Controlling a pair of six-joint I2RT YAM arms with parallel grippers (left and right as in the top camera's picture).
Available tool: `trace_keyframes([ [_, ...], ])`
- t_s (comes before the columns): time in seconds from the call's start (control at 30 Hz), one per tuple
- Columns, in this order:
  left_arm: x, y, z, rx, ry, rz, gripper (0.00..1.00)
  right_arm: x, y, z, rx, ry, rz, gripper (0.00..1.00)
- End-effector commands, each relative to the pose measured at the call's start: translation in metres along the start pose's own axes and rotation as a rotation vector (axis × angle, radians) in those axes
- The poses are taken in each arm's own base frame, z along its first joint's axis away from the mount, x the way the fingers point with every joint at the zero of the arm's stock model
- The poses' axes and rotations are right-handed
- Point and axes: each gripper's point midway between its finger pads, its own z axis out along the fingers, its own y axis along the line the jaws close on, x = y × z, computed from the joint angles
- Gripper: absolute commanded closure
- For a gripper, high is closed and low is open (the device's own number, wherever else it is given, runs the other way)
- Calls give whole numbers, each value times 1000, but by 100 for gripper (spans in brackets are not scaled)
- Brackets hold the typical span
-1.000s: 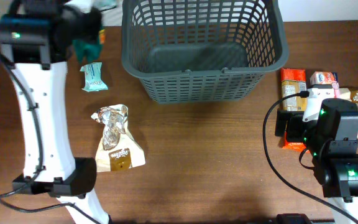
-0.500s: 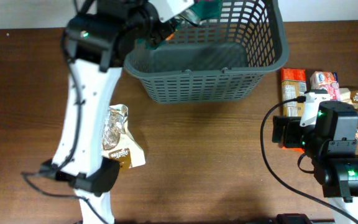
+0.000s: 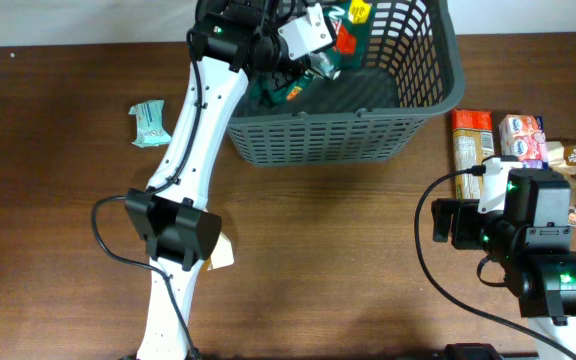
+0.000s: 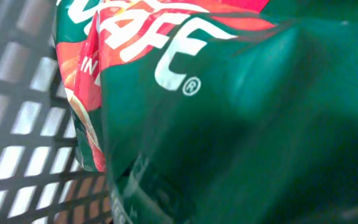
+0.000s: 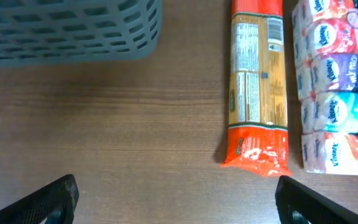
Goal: Pack container
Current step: 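Lift the Nescafe pack with the left gripper and drop it into the basket, then move the left gripper back and grasp the clear mushroom snack bag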
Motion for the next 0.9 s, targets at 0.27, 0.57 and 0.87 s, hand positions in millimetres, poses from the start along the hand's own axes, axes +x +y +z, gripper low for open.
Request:
trace_keyframes([
  [0.27, -38, 8, -66, -48, -137, -100, 31, -5, 5, -7, -25, -21, 7, 1],
  [0.57, -25, 42, -190, -340, -122, -316, 29, -5, 5, -7, -25, -21, 7, 1],
  [0.87, 107, 70, -296, -673, 58, -975, 32, -5, 5, -7, -25, -20, 7, 1],
])
